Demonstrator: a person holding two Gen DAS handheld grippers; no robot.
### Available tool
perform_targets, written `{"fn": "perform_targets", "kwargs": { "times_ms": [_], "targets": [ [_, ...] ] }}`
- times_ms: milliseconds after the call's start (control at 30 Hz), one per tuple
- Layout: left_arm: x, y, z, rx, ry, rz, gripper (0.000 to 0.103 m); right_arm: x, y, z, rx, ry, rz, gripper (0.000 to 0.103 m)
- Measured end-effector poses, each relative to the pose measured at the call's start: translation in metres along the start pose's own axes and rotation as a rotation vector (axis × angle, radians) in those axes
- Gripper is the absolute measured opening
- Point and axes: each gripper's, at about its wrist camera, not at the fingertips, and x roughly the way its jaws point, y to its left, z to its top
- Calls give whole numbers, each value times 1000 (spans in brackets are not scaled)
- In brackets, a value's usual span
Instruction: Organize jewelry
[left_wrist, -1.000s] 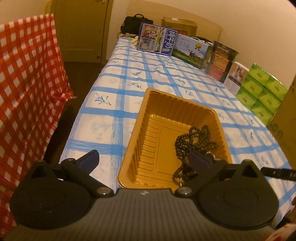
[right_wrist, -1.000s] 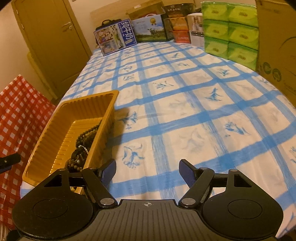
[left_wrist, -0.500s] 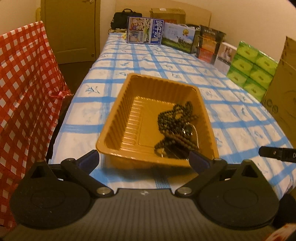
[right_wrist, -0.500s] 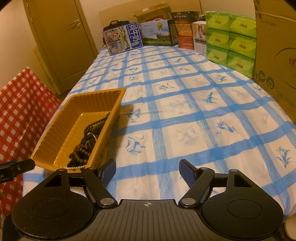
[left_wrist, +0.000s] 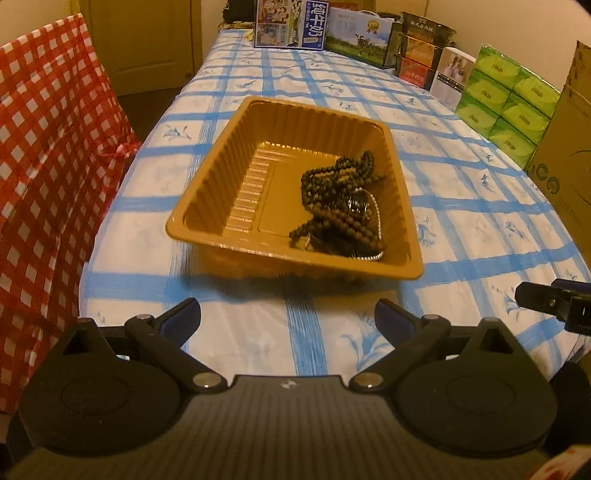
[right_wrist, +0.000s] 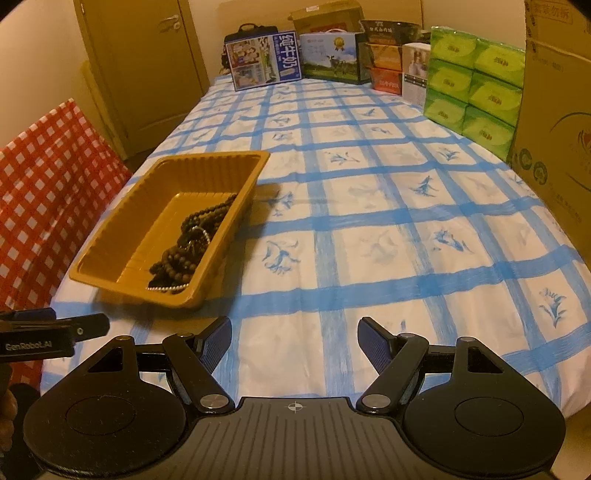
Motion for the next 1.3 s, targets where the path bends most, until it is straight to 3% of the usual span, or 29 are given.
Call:
{"fn": "perform_targets", "kwargs": {
  "times_ms": [567,1300],
  "targets": [
    [0,-25,-9,70,-15,7,100,7,5,-11,-23,53,3,75],
    [2,-30,-7,66,-19,-13,100,10,9,-14,-25,66,7,75]
  ]
}}
